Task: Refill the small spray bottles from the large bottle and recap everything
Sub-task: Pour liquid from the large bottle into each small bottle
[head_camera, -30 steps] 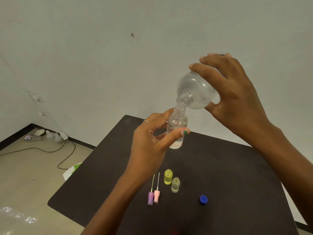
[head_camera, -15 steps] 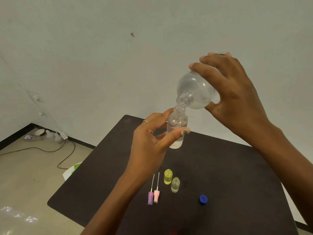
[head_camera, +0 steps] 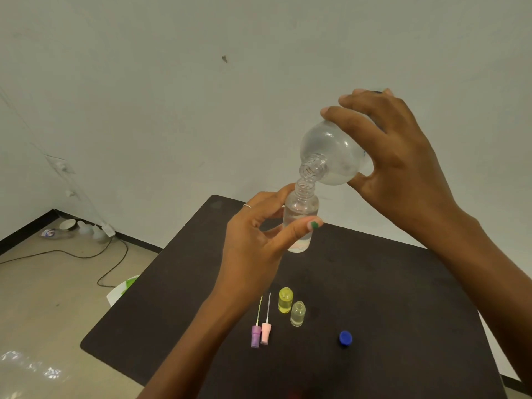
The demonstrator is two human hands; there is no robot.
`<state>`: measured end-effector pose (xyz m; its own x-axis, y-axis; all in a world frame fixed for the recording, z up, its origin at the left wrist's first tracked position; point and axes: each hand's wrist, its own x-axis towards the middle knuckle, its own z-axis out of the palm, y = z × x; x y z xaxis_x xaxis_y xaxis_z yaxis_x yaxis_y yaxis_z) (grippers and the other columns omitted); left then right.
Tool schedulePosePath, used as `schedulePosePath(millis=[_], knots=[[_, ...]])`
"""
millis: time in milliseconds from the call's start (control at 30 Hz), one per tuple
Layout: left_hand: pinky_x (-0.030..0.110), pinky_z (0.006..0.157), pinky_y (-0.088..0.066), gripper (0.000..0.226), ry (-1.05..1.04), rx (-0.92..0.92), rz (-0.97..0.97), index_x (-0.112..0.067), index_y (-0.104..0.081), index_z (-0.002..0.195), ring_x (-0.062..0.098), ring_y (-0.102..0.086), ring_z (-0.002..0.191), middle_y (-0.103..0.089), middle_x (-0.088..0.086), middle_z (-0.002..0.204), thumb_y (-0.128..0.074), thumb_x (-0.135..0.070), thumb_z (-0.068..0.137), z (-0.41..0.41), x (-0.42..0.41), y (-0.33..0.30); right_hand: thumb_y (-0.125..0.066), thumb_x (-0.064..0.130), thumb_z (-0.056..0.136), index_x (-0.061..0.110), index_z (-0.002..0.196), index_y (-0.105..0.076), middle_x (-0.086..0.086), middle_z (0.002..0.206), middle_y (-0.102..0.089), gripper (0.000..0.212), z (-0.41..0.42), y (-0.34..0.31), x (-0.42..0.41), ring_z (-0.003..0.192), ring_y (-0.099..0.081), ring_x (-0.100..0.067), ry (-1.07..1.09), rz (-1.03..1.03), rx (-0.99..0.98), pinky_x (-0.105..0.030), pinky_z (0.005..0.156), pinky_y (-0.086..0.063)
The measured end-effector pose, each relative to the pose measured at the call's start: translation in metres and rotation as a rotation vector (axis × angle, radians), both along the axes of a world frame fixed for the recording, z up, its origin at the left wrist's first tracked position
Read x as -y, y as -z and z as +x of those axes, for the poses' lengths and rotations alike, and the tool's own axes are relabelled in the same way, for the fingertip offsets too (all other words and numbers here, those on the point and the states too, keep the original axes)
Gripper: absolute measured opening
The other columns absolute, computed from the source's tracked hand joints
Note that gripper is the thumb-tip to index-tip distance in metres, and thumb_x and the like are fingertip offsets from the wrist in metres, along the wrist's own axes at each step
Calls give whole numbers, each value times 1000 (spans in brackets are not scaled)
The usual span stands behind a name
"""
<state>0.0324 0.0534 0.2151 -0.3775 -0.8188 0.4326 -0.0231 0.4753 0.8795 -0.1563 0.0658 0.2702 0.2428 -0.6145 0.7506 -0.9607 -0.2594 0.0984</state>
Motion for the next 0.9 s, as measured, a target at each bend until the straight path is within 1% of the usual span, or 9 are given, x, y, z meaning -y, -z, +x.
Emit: schedulePosePath(millis=[67, 300, 467, 567, 700, 833, 900], knots=[[-1, 75, -41, 38, 0, 1, 2, -25, -58, 114, -10, -55, 99, -61, -14, 104, -64, -28, 76, 0, 0, 0, -79, 5, 71, 9, 130, -51, -18, 129, -52, 65, 0, 0, 0, 125, -45, -36, 3, 5, 0, -47, 111, -30], [1, 75, -43, 39, 10, -7, 8, -17, -62, 117, -1, -57, 102, -64, -8, 105, -66, -22, 78, 1, 1, 1, -79, 4, 71, 10, 129, -52, -18, 129, -52, 64, 1, -1, 0, 124, -45, -35, -1, 2, 9, -44, 111, -29], [1, 74, -43, 38, 8, -11, 8, -20, -61, 115, -4, -57, 99, -63, -11, 103, -66, -24, 77, 1, 0, 0, -78, 4, 72, 9, 129, -51, -18, 129, -52, 64, 1, 0, 1, 124, -45, -35, -2, 6, 7, -45, 111, -28], [2, 74, -44, 38, 10, -15, 15, -18, -62, 117, -2, -58, 100, -64, -9, 104, -67, -21, 79, 1, 1, 1, -78, 4, 72, 10, 129, -51, -18, 129, -52, 64, 0, 0, 1, 124, -45, -34, -2, 5, 8, -45, 111, -29], [2, 75, -44, 38, 6, -14, 18, -20, -62, 116, 0, -57, 102, -64, -8, 106, -67, -21, 79, 1, 0, 0, -78, 5, 72, 10, 129, -51, -17, 129, -51, 64, 0, 0, 1, 125, -44, -34, 0, 5, 5, -45, 111, -29], [0, 74, -43, 36, 2, -10, 7, -25, -59, 113, -6, -57, 100, -63, -13, 104, -66, -25, 78, 1, -1, -1, -79, 4, 71, 10, 129, -51, -18, 129, -52, 65, 0, 0, 0, 124, -44, -34, -2, -1, 1, -46, 111, -29], [1, 73, -43, 35, 1, -11, 6, -24, -61, 113, -6, -57, 99, -63, -12, 104, -66, -24, 78, 1, -1, -1, -79, 4, 71, 10, 129, -51, -18, 129, -52, 65, 0, -1, 0, 124, -44, -34, -3, -4, 2, -46, 111, -29]])
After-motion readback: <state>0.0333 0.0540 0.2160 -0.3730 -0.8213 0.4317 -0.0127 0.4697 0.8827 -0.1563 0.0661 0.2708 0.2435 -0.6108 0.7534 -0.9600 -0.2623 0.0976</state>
